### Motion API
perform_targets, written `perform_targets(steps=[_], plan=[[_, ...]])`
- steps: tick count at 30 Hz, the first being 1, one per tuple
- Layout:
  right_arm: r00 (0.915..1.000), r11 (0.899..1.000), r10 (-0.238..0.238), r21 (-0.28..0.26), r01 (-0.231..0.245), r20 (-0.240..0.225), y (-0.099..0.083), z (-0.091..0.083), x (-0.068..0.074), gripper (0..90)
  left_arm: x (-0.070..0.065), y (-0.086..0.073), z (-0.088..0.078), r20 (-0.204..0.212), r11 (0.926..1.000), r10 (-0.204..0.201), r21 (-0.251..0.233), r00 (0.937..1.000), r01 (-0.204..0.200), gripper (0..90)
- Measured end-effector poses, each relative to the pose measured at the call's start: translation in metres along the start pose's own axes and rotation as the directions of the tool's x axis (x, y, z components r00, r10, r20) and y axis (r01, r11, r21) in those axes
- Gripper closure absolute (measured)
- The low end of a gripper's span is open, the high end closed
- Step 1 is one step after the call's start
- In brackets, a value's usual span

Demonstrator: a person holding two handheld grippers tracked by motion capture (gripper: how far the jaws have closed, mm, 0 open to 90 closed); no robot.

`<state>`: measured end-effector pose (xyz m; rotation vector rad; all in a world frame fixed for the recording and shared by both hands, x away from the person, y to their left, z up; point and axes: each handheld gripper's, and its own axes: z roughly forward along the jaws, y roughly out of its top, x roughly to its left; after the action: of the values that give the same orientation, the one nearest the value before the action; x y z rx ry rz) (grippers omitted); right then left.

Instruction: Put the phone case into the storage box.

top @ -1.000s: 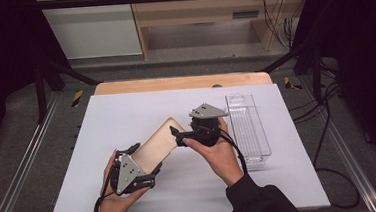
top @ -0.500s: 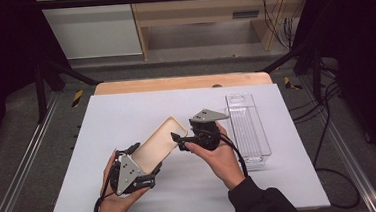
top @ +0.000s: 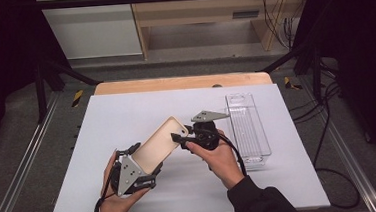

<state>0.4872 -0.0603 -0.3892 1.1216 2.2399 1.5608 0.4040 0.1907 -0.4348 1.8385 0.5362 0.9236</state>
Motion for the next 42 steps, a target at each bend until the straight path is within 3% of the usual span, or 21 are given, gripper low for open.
perform_targets(steps=[15, 42], plan=[[0.9998, 1.000, 0.006, -0.009, -0.006, -0.017, 0.002, -0.009, 0.001, 63.5, -0.002, -0.003, 0.005, -0.003, 0.9997, -0.006, 0.023, 1.0000, 0.006, 11.7], [0.9995, 1.000, -0.008, -0.007, 0.008, -0.031, 0.008, -0.019, 0.013, 71.3, 0.000, -0.009, 0.008, -0.027, 0.9983, 0.000, 0.059, 0.9996, 0.002, 11.5]])
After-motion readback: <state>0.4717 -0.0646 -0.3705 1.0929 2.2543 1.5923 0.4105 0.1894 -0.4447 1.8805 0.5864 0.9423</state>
